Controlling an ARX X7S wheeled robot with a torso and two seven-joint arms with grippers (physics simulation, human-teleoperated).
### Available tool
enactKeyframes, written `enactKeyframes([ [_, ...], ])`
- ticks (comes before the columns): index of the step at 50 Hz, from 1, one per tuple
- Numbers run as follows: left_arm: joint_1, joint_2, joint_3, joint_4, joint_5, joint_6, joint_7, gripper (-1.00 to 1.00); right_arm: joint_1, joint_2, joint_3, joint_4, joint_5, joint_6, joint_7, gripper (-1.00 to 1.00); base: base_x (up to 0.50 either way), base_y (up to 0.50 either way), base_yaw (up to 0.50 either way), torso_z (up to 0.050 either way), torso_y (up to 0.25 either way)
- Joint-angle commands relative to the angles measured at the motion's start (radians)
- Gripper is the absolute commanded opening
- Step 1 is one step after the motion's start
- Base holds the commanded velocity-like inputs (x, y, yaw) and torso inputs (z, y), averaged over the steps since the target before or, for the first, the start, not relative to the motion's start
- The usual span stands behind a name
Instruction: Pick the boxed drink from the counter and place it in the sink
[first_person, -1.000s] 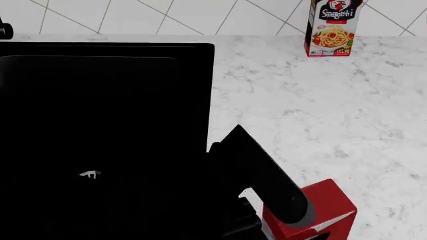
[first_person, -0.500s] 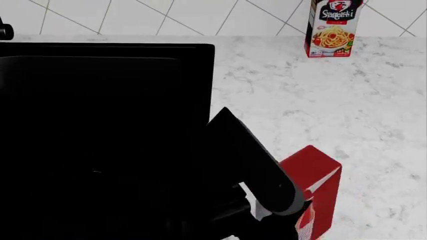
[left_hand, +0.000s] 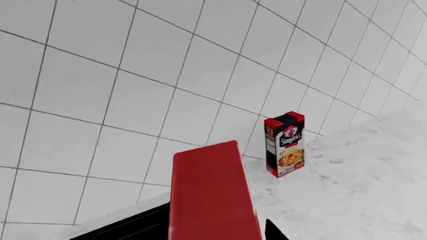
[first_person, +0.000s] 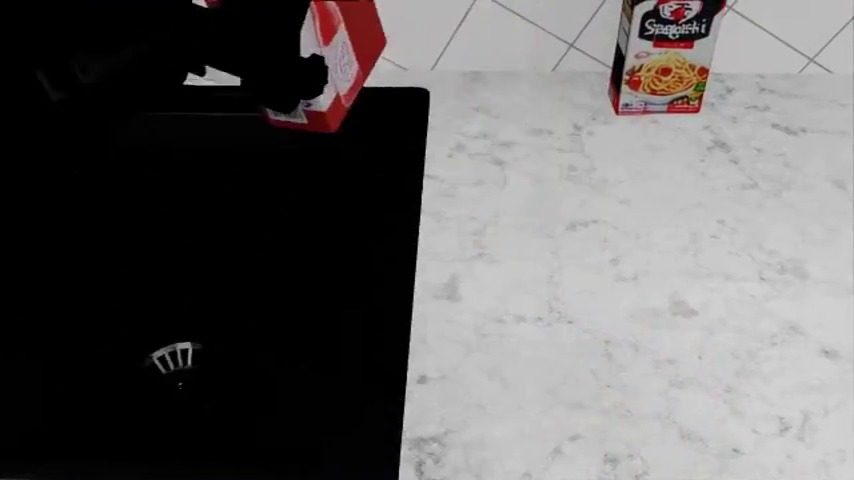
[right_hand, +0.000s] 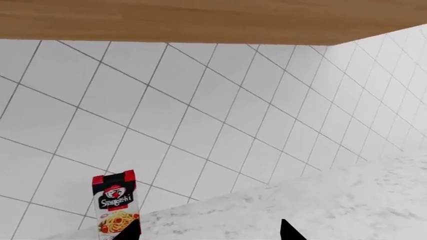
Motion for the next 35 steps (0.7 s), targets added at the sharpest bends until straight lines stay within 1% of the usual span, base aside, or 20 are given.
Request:
enactKeyframes([
  [1, -0.009, -0.092, -0.026, -0.142, 0.062, 0.015, -0.025, -1.0, -0.018, 0.0, 0.014, 0.002, -0.001, -0.016, -0.013, 1.0, 0.0, 0.0, 0.0, 0.0, 0.0],
  [2, -0.007, -0.102, 0.003, -0.152, 0.091, 0.024, 0.014, -1.0, -0.026, -0.001, 0.017, 0.002, -0.005, -0.02, -0.018, 1.0, 0.0, 0.0, 0.0, 0.0, 0.0],
  [3, -0.004, -0.104, 0.011, -0.159, 0.108, 0.028, 0.004, -1.0, -0.029, -0.001, 0.018, 0.002, -0.007, -0.022, -0.02, 1.0, 0.0, 0.0, 0.0, 0.0, 0.0],
  [7, 0.024, -0.109, 0.027, -0.244, 0.162, 0.091, 0.05, -1.0, -0.041, 0.0, 0.027, 0.002, -0.007, -0.027, -0.027, 1.0, 0.0, 0.0, 0.0, 0.0, 0.0],
  [9, 0.036, -0.107, 0.026, -0.271, 0.164, 0.096, 0.054, -1.0, -0.045, 0.002, 0.029, 0.003, -0.008, -0.028, -0.029, 1.0, 0.0, 0.0, 0.0, 0.0, 0.0],
  [12, 0.081, -0.114, 0.049, -0.304, 0.204, 0.149, 0.091, -1.0, -0.054, 0.001, 0.034, 0.003, -0.013, -0.035, -0.035, 1.0, 0.0, 0.0, 0.0, 0.0, 0.0],
  [17, 0.145, -0.116, 0.047, -0.364, 0.232, 0.224, 0.12, -1.0, -0.052, -0.003, 0.021, 0.011, -0.023, -0.043, -0.04, 1.0, 0.0, 0.0, 0.0, 0.0, 0.002],
  [18, 0.163, -0.113, 0.046, -0.392, 0.241, 0.256, 0.142, -1.0, -0.049, -0.004, 0.014, 0.011, -0.024, -0.044, -0.04, 1.0, 0.0, 0.0, 0.0, 0.0, 0.0],
  [19, 0.17, -0.106, 0.032, -0.417, 0.24, 0.273, 0.137, -1.0, -0.047, -0.005, 0.012, 0.012, -0.024, -0.044, -0.04, 1.0, 0.0, 0.0, 0.0, 0.0, 0.0],
  [20, 0.182, -0.097, 0.047, -0.468, 0.267, 0.309, 0.169, -1.0, -0.043, -0.006, 0.007, 0.014, -0.026, -0.046, -0.04, 1.0, 0.0, 0.0, 0.0, 0.0, 0.0],
  [24, 0.212, -0.079, 0.048, -0.555, 0.292, 0.371, 0.201, -1.0, -0.041, -0.008, -0.005, 0.017, -0.03, -0.046, -0.04, 1.0, 0.0, 0.0, 0.0, 0.0, 0.0],
  [35, 0.275, -0.042, 0.061, -0.66, 0.326, 0.471, 0.27, -1.0, -0.053, -0.011, -0.004, 0.019, -0.031, -0.052, -0.042, 1.0, 0.0, 0.0, 0.0, 0.0, 0.001],
])
